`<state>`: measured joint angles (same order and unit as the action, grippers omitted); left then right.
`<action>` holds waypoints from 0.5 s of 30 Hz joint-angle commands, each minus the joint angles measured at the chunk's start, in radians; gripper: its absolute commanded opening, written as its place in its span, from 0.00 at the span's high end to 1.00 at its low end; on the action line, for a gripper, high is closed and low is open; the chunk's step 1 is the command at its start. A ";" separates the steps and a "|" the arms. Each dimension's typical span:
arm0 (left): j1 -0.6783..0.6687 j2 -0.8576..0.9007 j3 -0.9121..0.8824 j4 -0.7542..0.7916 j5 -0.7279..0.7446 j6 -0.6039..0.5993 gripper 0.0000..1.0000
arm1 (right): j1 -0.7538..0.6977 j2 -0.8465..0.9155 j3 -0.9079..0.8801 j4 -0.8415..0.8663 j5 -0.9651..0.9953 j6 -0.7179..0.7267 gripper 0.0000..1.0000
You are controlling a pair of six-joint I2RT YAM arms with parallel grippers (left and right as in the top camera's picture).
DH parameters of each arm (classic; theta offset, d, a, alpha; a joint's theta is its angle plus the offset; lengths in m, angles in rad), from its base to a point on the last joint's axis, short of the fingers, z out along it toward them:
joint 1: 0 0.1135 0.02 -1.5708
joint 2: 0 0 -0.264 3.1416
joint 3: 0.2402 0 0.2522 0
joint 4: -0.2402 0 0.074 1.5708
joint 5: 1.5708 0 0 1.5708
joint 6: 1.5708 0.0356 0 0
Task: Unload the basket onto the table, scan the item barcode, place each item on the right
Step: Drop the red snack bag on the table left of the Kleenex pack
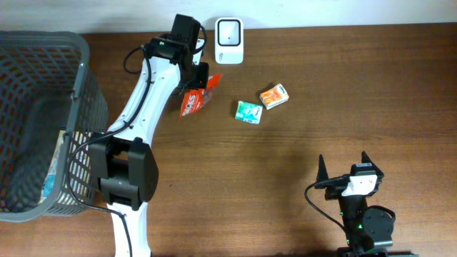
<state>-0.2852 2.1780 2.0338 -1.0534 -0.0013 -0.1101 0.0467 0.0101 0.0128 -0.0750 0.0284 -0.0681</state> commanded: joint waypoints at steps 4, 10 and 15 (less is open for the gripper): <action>-0.008 0.013 0.029 -0.024 0.171 0.007 0.50 | 0.005 -0.006 -0.007 -0.005 0.006 -0.003 0.02; 0.005 0.013 0.328 -0.208 0.238 0.007 0.43 | 0.005 -0.006 -0.007 -0.005 0.006 -0.003 0.02; 0.100 0.010 0.806 -0.462 0.237 0.007 0.02 | 0.005 -0.006 -0.007 -0.005 0.006 -0.003 0.02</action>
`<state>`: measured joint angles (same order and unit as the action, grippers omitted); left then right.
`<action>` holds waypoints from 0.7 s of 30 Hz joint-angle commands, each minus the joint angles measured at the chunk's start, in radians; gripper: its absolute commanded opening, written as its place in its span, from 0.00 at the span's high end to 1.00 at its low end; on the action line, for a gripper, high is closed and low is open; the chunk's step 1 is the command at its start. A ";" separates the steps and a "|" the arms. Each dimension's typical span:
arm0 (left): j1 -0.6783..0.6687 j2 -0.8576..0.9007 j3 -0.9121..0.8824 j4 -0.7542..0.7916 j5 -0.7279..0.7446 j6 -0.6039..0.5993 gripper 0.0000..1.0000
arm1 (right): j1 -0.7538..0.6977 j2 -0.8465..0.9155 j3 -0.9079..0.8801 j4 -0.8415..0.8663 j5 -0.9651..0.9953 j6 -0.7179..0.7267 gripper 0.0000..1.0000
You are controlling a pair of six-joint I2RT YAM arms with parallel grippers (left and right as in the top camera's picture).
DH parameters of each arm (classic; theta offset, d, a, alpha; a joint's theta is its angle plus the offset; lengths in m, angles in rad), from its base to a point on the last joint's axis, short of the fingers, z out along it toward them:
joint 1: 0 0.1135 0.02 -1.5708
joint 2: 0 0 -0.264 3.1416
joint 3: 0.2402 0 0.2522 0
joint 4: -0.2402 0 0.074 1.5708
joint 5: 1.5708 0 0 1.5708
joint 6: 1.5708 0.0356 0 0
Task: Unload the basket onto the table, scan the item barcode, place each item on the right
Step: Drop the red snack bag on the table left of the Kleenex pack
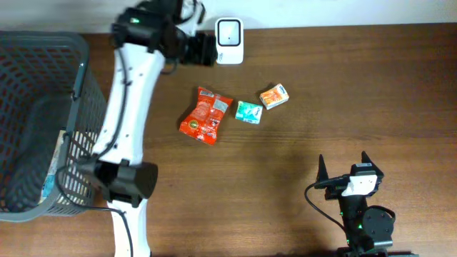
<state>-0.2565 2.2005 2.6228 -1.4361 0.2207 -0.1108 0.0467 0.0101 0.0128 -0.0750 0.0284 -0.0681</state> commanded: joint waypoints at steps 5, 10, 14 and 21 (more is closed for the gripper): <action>0.334 -0.034 0.510 -0.252 -0.018 0.002 0.01 | 0.005 -0.006 -0.007 -0.005 0.006 -0.003 0.02; 0.603 -0.047 0.502 -0.252 -0.014 -0.053 0.01 | 0.005 -0.006 -0.007 -0.005 0.006 -0.003 0.02; 0.749 -0.051 0.411 -0.252 0.002 -0.052 0.01 | 0.005 -0.006 -0.007 -0.005 0.006 -0.003 0.02; 0.771 -0.069 -0.011 -0.252 -0.126 -0.053 0.01 | 0.005 -0.006 -0.007 -0.005 0.006 -0.003 0.02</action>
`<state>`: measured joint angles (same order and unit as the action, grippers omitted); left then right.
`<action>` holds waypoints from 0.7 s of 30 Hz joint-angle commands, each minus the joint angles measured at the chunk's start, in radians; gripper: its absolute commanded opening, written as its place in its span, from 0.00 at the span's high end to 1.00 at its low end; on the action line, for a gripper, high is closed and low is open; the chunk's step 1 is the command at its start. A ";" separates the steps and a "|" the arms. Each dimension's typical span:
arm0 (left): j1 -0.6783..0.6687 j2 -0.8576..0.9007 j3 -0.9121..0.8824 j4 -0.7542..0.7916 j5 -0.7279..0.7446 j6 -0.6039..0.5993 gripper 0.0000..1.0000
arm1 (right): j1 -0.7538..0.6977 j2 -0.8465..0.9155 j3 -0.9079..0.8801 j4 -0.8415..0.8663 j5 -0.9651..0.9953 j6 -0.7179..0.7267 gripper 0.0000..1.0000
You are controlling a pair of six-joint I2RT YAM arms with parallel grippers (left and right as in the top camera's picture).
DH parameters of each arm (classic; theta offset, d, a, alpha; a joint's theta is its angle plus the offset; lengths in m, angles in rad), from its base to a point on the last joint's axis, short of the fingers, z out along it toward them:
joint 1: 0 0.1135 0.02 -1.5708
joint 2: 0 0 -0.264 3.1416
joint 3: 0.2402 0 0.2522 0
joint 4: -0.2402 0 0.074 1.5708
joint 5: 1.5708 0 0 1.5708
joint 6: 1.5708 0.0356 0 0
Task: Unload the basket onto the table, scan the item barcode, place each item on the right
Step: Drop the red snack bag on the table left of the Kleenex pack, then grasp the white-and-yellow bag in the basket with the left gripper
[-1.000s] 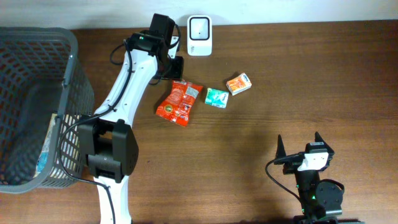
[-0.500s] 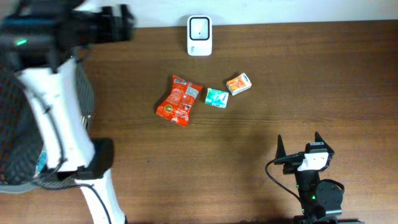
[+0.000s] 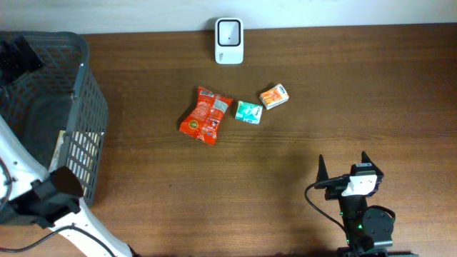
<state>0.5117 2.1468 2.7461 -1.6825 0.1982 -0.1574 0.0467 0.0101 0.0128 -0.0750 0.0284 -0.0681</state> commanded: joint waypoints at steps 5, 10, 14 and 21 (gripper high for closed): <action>0.053 -0.016 -0.293 -0.006 -0.216 -0.011 0.01 | 0.005 -0.006 -0.007 -0.005 0.006 -0.003 0.02; 0.097 -0.016 -0.501 -0.005 -0.240 -0.013 0.01 | 0.005 -0.006 -0.007 -0.005 0.006 -0.003 0.02; 0.093 -0.016 -0.696 0.044 -0.239 -0.014 0.01 | 0.005 -0.006 -0.007 -0.005 0.006 -0.003 0.02; 0.093 -0.016 -0.993 0.225 -0.241 -0.032 0.01 | 0.005 -0.006 -0.007 -0.005 0.006 -0.003 0.02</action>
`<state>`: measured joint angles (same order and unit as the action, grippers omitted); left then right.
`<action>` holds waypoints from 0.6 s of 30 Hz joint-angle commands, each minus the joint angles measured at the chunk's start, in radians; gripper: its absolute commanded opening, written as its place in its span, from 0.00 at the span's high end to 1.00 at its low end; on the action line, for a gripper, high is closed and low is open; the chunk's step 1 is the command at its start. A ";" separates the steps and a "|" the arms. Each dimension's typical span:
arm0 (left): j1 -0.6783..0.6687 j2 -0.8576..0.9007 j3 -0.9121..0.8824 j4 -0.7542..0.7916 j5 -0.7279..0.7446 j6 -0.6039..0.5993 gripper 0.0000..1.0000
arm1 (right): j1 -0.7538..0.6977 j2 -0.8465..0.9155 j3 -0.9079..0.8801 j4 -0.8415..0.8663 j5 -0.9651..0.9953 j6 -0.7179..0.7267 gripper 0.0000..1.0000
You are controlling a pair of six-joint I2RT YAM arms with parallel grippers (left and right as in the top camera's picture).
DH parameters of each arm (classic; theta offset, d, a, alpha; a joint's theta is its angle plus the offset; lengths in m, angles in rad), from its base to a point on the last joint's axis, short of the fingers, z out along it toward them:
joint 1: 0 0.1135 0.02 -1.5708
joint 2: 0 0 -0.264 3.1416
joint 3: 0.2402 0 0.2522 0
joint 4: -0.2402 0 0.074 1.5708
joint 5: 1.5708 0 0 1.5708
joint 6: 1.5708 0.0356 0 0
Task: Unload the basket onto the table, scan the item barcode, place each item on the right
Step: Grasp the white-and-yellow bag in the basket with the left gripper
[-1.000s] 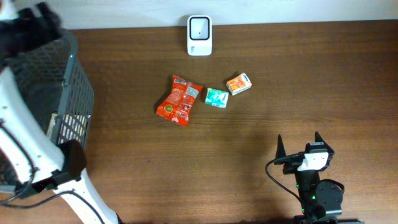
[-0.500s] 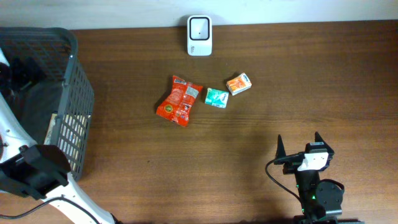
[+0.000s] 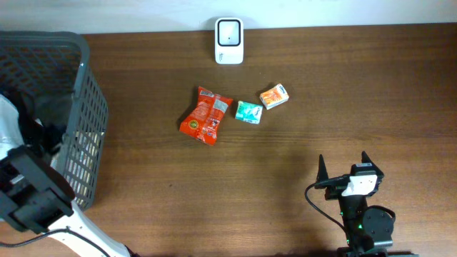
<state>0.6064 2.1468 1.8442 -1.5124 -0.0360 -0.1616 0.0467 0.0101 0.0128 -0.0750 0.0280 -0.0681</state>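
A white barcode scanner [image 3: 228, 41] stands at the table's far edge. A red snack bag [image 3: 206, 116] lies flat in front of it, with a small green box [image 3: 248, 111] and a small orange box [image 3: 274, 96] to its right. My left arm [image 3: 25, 189] is at the far left, and its dark end [image 3: 37, 127] reaches down into the grey basket [image 3: 89, 107]. Its fingers are not distinguishable there. My right gripper [image 3: 343, 164] rests open at the near right with nothing in it, far from the items.
The grey mesh basket fills the left side of the table, with something pale and blue low inside it [image 3: 50, 182]. Bare wooden tabletop [image 3: 285, 185] lies between the items and the right arm.
The left arm's end was at the basket's far left corner; now it sits lower, nearer the basket's middle. The bag, both boxes, the scanner and the right arm have not moved.
First my left gripper was at the red bag, just in front of the scanner. Then the bag lay flat on the table, let go, with the gripper up beside the scanner. After that the arm was over the basket's far corner, and now reaches into the basket.
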 commanded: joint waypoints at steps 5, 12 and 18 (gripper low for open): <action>-0.001 -0.015 -0.231 0.197 -0.007 -0.045 0.02 | 0.005 -0.006 -0.007 -0.005 0.006 -0.003 0.02; -0.001 -0.015 -0.254 0.280 -0.043 -0.047 0.92 | 0.005 -0.006 -0.007 -0.005 0.006 -0.003 0.02; -0.001 -0.016 -0.115 0.232 -0.003 -0.047 1.00 | 0.005 -0.006 -0.007 -0.005 0.006 -0.003 0.02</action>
<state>0.5968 2.0918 1.6379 -1.2522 -0.0364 -0.2024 0.0467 0.0101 0.0128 -0.0750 0.0284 -0.0681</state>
